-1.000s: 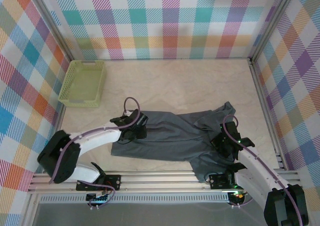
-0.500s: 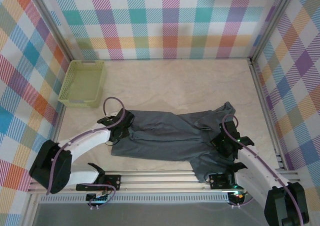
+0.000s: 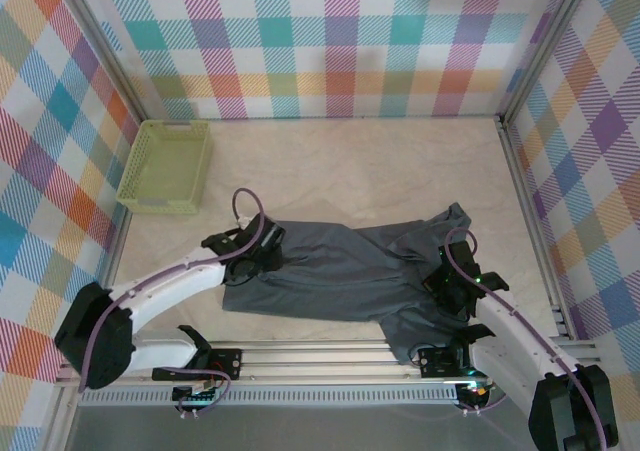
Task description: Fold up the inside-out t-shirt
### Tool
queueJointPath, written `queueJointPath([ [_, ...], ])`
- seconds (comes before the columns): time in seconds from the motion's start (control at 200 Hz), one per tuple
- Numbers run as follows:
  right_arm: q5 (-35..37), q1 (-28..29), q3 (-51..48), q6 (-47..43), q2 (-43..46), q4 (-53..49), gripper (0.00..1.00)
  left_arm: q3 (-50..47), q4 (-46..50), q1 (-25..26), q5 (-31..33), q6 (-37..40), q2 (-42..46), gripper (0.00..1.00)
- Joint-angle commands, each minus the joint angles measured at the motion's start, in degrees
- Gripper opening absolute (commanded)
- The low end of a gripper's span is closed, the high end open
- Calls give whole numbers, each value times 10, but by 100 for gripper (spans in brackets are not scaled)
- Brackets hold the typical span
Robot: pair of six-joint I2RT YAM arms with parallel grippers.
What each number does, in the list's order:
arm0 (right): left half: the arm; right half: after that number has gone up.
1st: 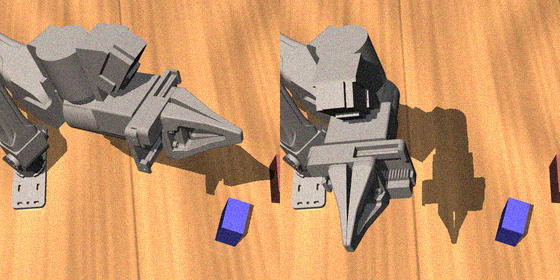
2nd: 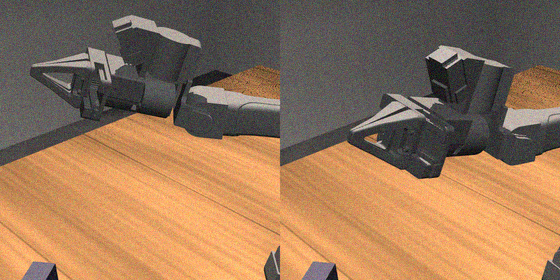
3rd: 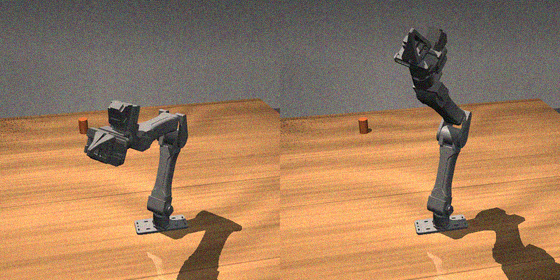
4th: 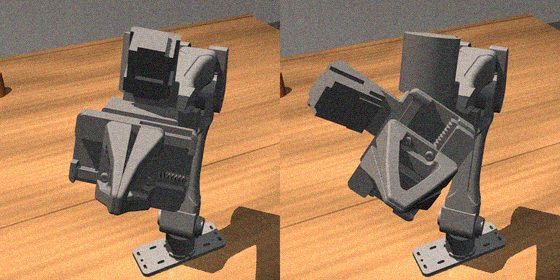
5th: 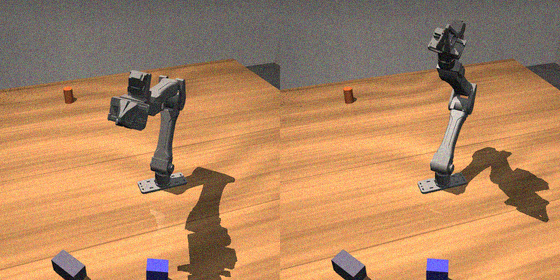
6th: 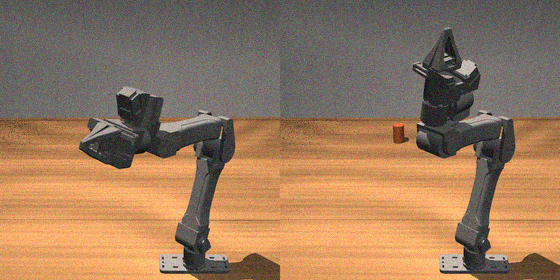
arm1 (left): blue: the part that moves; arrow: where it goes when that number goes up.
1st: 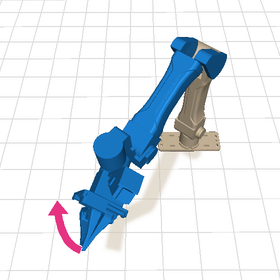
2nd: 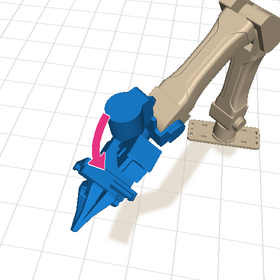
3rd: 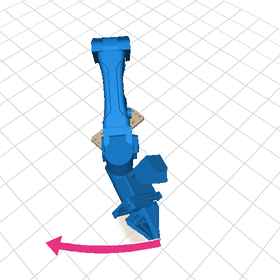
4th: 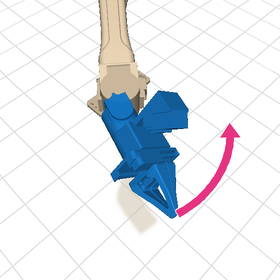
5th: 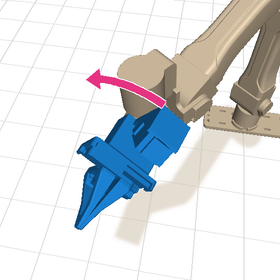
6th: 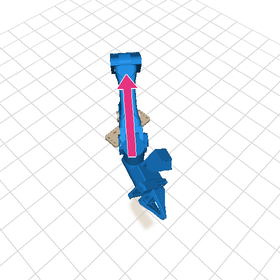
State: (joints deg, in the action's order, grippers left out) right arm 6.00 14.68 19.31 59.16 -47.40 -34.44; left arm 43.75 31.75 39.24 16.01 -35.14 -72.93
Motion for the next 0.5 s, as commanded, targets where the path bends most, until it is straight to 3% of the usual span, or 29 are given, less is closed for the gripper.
queueJointPath([
  [0.0,20,1,8,-4,8,-30,4,32,24,-2,13,8,-65,57],
  [0.125,28,1,10,-1,19,-49,4,9,-2,-2,-26,-10,-78,37],
  [0.285,34,1,8,1,32,-65,5,-57,-10,-1,-51,-42,-8,14],
  [0.495,38,1,9,0,26,-65,6,-150,-1,0,-48,-95,106,6],
])
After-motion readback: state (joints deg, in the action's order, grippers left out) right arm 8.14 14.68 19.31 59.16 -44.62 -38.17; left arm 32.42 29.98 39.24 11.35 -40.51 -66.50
